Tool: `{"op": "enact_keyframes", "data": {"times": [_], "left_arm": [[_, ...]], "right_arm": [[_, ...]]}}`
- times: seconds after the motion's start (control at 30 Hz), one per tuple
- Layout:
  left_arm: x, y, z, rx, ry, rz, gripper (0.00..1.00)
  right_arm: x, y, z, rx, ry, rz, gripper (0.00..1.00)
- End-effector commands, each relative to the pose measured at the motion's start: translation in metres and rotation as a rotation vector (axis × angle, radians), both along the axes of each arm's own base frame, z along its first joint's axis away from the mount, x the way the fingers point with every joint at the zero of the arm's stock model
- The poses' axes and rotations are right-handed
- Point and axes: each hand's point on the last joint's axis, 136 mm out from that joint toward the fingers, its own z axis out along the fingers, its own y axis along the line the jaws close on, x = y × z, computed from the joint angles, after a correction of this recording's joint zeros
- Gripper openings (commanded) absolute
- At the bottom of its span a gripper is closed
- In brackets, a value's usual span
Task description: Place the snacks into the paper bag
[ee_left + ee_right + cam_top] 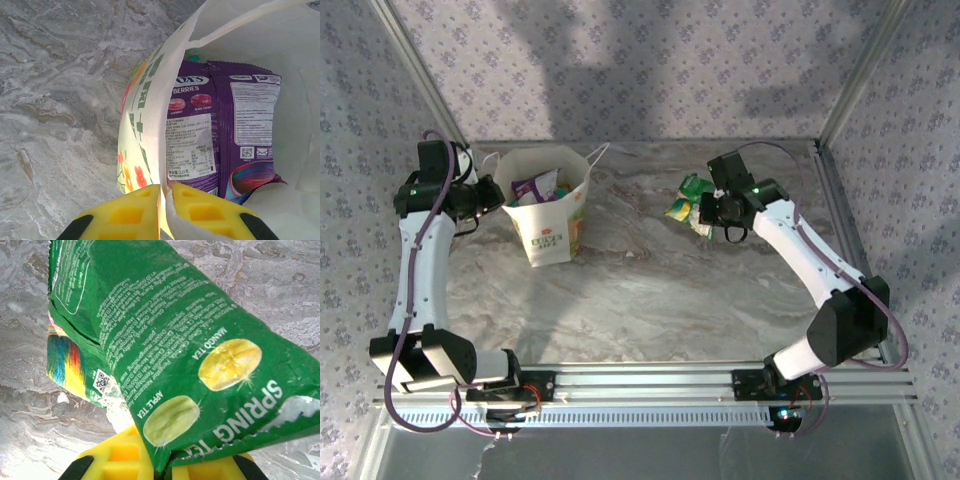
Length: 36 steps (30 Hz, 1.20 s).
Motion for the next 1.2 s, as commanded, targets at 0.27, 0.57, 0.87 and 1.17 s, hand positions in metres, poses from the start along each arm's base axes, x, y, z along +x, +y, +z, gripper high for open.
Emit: {"op": "enact_keyframes", "data": {"times": [0.27,0.57,0.87,1.17], "left_arm": [[-0.004,-0.002,0.007,-0.009,-0.015,-0.013,0.15],[-0.002,-0.002,0.007,-0.014,-0.019,-0.01,0.15],[-0.002,-0.001,0.008,-0.011,-0.019,-0.006,0.15],[-0.004,0.0,0.009,-0.01,-0.021,-0.003,0.15]], "right_arm": [[-0.003,0.017,0.063,-0.015,-0.156,0.071,0.0],[-0.003,0.056,0.118,-0.015,-0.306,0.215,0.0],[-0.007,0.09,0.162,-0.047,-0.441,0.335,0.0],[-0.007,0.115,0.183,-0.105,-0.508,0.421,0.0]]}}
